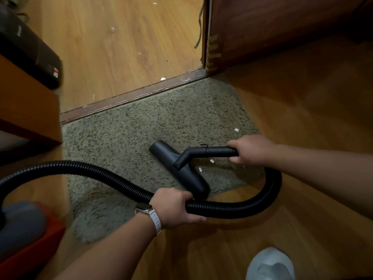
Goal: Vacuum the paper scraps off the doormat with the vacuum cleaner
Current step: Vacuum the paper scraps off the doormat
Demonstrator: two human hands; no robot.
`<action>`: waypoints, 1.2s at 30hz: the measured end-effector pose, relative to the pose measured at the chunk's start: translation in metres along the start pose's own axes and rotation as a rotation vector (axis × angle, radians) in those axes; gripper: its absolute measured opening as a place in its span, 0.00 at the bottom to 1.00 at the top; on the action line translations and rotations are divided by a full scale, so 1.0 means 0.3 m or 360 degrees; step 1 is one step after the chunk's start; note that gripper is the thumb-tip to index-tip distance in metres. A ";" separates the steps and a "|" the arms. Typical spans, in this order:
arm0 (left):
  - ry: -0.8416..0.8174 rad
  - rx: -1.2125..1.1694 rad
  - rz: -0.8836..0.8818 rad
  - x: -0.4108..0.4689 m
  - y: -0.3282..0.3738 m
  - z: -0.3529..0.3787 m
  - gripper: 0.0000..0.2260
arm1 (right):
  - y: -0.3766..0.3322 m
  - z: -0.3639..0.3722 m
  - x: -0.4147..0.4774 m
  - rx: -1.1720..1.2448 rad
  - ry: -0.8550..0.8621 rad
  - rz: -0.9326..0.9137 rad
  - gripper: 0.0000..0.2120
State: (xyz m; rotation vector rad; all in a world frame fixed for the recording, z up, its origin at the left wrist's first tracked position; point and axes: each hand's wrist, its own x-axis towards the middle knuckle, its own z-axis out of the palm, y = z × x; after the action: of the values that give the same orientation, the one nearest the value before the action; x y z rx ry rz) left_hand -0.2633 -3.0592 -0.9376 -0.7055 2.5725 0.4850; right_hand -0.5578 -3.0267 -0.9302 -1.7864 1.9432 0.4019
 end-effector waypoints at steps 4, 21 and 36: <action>0.0023 -0.0034 -0.0055 -0.017 0.002 0.019 0.30 | 0.044 -0.002 -0.004 0.0132 -0.0019 0.0140 0.10; 0.0119 -0.0138 -0.0010 -0.035 0.018 0.032 0.26 | 0.003 -0.023 -0.035 0.0014 -0.0050 0.0038 0.08; 0.0208 -0.0076 0.0023 0.123 0.181 -0.079 0.28 | 0.298 0.002 -0.293 0.0240 -0.0041 0.0589 0.11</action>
State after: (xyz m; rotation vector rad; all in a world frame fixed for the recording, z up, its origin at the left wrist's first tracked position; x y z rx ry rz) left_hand -0.3289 -3.0401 -0.9237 -0.7586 2.6973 0.5229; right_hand -0.6424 -2.9416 -0.8936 -1.3220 2.2245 0.3835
